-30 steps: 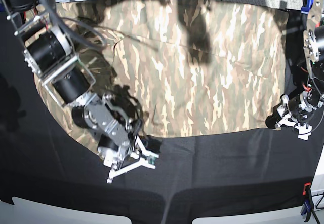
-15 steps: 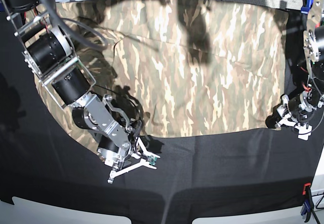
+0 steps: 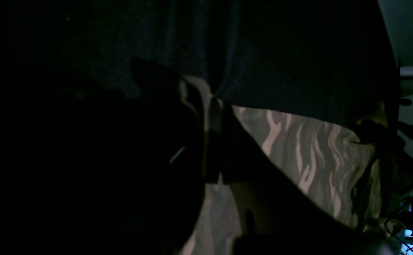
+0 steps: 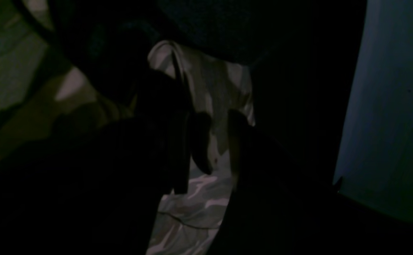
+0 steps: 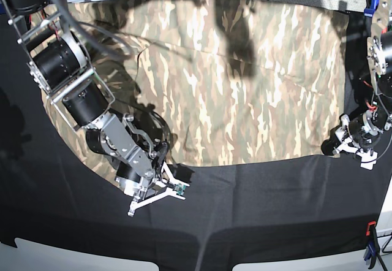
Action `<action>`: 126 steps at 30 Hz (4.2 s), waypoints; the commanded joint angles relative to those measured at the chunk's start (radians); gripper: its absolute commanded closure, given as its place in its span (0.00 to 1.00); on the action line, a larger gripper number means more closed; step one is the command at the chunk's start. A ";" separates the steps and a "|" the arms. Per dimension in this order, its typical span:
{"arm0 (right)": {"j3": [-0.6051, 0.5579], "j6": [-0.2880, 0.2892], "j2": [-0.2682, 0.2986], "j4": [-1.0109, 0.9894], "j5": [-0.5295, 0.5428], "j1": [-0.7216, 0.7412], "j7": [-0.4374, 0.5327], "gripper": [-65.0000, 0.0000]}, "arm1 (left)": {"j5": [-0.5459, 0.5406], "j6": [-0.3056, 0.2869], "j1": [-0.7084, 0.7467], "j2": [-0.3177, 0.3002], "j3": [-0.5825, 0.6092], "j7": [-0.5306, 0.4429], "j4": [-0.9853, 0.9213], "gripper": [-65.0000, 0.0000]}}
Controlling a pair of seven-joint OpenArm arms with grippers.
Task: Layout the t-shirt on the table in an organized manner, then fold the t-shirt properly
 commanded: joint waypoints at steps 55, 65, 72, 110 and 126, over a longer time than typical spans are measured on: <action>0.020 -0.274 -0.001 0.112 -0.128 0.071 -0.204 1.00 | 0.010 -0.006 -0.059 -0.015 0.000 0.175 0.219 1.00; 0.020 -0.215 0.229 0.500 0.121 -0.018 -0.396 1.00 | 0.007 -0.006 0.144 -0.015 0.000 0.190 0.469 1.00; 0.020 -0.170 0.333 0.672 0.114 -0.241 -0.396 1.00 | -0.024 -0.006 0.315 -0.016 0.000 0.246 0.768 1.00; 0.443 -0.263 0.534 1.445 -0.260 -1.337 -0.469 1.00 | 0.359 0.338 0.848 -0.051 -0.013 0.499 1.814 1.00; 0.443 -0.238 0.535 1.445 -0.298 -1.525 -0.468 1.00 | 0.359 0.338 0.931 -0.051 -0.013 0.552 1.814 1.00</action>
